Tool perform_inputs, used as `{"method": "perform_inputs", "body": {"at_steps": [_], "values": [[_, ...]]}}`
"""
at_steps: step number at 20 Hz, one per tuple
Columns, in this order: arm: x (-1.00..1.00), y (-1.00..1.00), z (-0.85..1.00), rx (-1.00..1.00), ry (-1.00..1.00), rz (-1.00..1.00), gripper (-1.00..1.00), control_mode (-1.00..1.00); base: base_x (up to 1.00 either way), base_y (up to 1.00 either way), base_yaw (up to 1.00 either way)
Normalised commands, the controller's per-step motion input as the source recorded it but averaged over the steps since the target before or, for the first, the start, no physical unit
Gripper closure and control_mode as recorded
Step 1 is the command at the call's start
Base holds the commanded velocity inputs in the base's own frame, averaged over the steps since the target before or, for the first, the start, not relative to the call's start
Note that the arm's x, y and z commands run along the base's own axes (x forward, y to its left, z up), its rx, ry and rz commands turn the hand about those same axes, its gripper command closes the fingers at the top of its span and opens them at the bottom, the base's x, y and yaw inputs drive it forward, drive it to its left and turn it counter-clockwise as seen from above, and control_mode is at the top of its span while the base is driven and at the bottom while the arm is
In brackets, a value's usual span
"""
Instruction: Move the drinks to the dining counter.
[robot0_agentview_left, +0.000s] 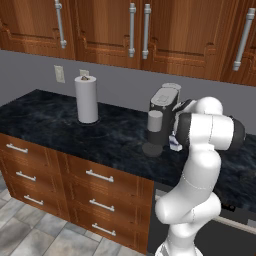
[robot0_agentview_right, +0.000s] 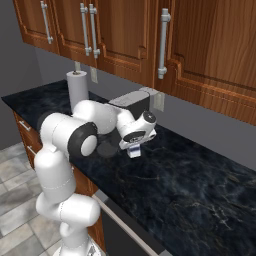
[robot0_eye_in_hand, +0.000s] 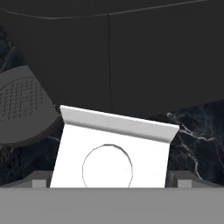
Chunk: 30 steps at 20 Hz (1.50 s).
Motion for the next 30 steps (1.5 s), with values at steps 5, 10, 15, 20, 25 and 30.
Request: {"method": "perform_inputs", "body": {"at_steps": [5, 10, 15, 20, 25, 30], "values": [[0.0, 0.0, 0.0, 0.0, 0.0, 0.0, -1.0, -1.0, 0.0, 0.0, 0.0], [0.0, 0.0, 0.0, 0.0, 0.0, 0.0, 1.0, -1.0, 0.0, 0.0, 0.0], [-0.01, 0.0, 0.0, 0.0, 0.0, 0.0, 1.0, -1.0, 0.0, 0.0, 0.0], [-0.64, 0.0, 0.0, 0.0, -0.01, 0.0, 1.0, -1.0, 0.0, 0.0, 0.0], [-0.95, 0.0, 0.11, 0.03, -0.05, 0.0, 1.0, -1.0, 0.0, 0.0, 0.0], [-0.89, 0.06, 0.34, 0.01, 0.0, -0.01, 1.0, -1.0, 0.0, 0.0, 0.0]]}}
